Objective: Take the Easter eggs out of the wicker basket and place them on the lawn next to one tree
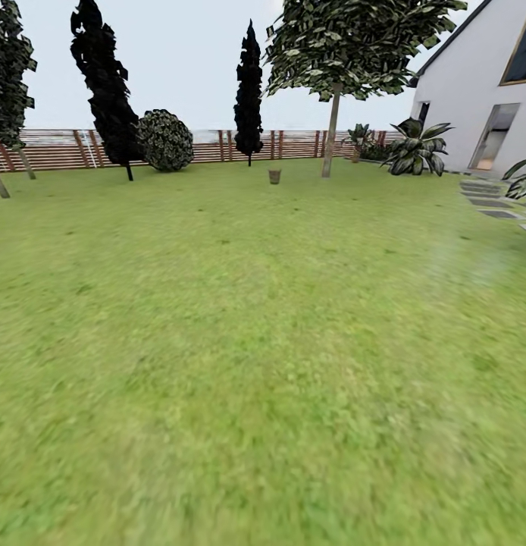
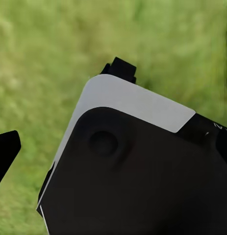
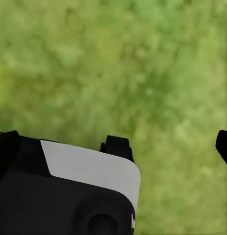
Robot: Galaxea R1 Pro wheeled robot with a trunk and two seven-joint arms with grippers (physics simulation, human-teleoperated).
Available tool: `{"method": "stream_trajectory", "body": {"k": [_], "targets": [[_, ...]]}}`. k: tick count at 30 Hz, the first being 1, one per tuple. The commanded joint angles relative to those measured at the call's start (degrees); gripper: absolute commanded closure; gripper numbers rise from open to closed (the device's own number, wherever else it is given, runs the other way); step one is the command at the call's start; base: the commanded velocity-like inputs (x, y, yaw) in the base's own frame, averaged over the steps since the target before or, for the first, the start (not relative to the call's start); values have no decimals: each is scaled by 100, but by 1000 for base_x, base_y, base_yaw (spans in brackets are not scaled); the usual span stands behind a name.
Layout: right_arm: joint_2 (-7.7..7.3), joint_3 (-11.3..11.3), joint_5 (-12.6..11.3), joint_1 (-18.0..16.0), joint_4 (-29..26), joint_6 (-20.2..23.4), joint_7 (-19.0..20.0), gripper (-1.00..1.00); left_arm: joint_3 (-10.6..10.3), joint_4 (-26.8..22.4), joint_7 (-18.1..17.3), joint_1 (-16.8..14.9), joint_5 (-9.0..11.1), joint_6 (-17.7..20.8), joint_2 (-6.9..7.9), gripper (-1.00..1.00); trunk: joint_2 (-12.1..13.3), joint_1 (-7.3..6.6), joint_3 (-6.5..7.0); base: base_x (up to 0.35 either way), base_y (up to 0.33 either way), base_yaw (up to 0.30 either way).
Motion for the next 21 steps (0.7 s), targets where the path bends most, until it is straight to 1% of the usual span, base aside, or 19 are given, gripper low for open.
{"method": "stream_trajectory", "body": {"k": [1, 21], "targets": [[-1, 7, 22, -8, 19, -34, 1, -100, 34, 6, 14, -4, -7, 9, 1, -100, -3, 3, -5, 325, 0, 0], [8, 7, 22, -8, 19, -35, 1, -100, 34, 6, 14, -5, -8, 9, 1, -100, -3, 3, -5, 325, 0, 0]]}}
